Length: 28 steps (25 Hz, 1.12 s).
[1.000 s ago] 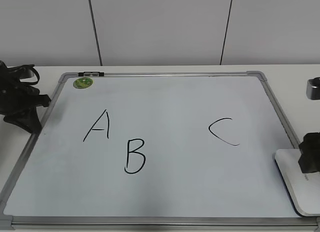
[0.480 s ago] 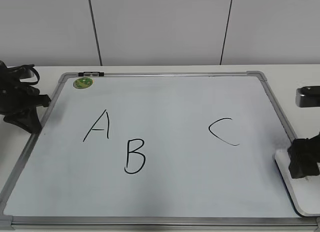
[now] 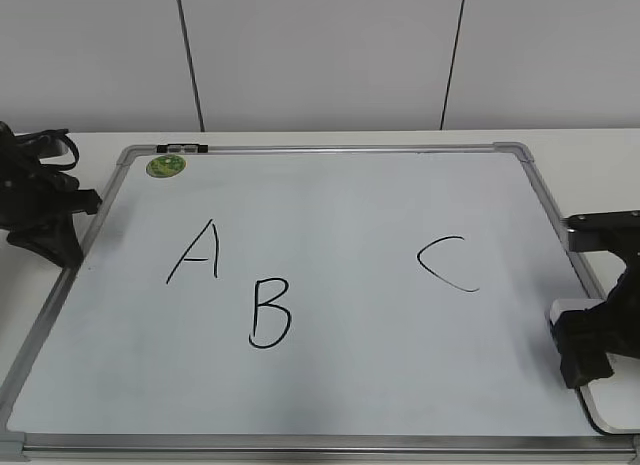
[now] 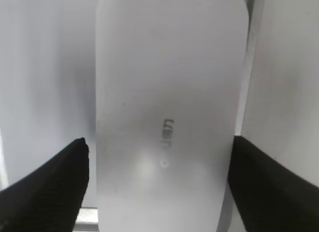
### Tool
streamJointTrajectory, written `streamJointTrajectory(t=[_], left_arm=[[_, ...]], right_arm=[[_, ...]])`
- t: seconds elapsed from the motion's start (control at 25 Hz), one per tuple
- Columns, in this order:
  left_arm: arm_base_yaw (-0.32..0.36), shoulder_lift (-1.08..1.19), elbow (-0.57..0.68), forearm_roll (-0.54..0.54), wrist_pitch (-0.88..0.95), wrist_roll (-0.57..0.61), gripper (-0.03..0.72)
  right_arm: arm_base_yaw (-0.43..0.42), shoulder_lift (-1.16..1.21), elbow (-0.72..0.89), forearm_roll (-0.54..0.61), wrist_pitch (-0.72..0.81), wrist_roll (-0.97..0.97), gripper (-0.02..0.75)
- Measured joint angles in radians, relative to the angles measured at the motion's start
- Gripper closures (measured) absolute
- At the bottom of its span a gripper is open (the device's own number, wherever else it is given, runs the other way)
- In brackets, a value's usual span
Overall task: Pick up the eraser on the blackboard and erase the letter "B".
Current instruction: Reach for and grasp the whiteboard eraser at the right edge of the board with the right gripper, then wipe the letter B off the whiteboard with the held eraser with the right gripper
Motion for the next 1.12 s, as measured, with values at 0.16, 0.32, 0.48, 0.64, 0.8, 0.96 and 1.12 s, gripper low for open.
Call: streamJointTrajectory(t=[0.16, 0.32, 0.48, 0.64, 0.8, 0.96, 1.12], left_arm=[[0.0, 0.0, 0.0, 0.004, 0.0, 0.0, 0.678], [0.0, 0.0, 0.0, 0.006, 0.0, 0.0, 0.678], [0.0, 0.0, 0.0, 0.006, 0.0, 0.0, 0.678], [0.0, 0.0, 0.0, 0.006, 0.0, 0.0, 0.678], [0.0, 0.0, 0.0, 0.008, 0.0, 0.0, 0.678], [0.0, 0.0, 0.0, 0.008, 0.0, 0.0, 0.678], [0.0, 0.0, 0.0, 0.008, 0.0, 0.0, 0.678]], right_arm=[[0.0, 0.015, 0.0, 0.0, -0.012, 0.0, 0.138], [0.0, 0.015, -0.002, -0.003, -0.012, 0.0, 0.193], [0.0, 0.015, -0.002, -0.003, -0.01, 0.0, 0.194], [0.0, 0.007, -0.002, -0.003, 0.006, -0.005, 0.195], [0.0, -0.062, -0.002, 0.006, 0.04, -0.011, 0.195], [0.0, -0.144, -0.024, 0.006, 0.102, -0.057, 0.195], [0.0, -0.167, -0.075, 0.006, 0.128, -0.075, 0.195]])
